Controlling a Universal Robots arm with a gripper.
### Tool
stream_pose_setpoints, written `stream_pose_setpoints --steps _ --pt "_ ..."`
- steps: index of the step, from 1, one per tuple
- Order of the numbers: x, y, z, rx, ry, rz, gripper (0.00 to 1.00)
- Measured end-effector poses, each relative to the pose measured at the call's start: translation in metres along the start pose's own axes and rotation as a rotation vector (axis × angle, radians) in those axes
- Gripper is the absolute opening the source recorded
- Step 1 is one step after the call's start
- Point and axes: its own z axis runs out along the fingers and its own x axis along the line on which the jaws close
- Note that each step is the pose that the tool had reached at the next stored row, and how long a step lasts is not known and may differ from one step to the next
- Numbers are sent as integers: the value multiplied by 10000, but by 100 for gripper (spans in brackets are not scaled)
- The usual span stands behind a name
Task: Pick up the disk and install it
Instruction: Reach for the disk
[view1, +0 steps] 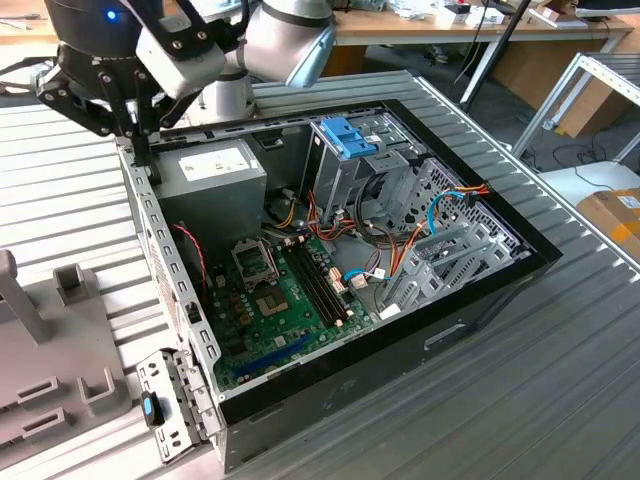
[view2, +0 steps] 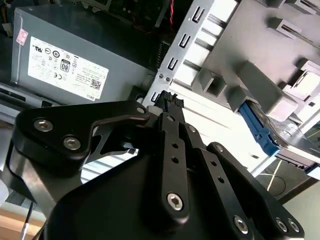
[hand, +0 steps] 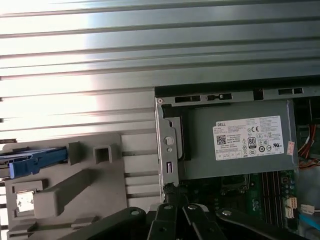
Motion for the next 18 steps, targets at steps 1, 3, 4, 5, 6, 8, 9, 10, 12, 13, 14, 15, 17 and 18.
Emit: stream_pose_setpoints --steps 1,3,4,5,6,8,9,10,12,13,14,15,17,18 --pt "95 -7 -1 -1 -1 2 11" --pt "238 -18 -4 0 0 0 11" --pt "306 -23 -5 -1 -1 2 11" --pt "375 -28 -7 -1 0 1 11" --pt "424 -32 -8 -1 -1 0 11" --pt "486 -37 -9 -1 0 -1 11" --pt "521 -39 -10 -1 -1 1 11" --pt "555 -42 -11 -1 -1 2 11" --pt "616 -46 -12 -1 -1 1 11" --pt "650 -49 -13 -1 -1 0 11" --pt "689 -52 -14 0 0 0 11" --pt "777 -59 -15 -1 -1 1 11" --pt "920 -70 -19 0 0 0 11" --pt "957 -73 -19 0 0 0 11"
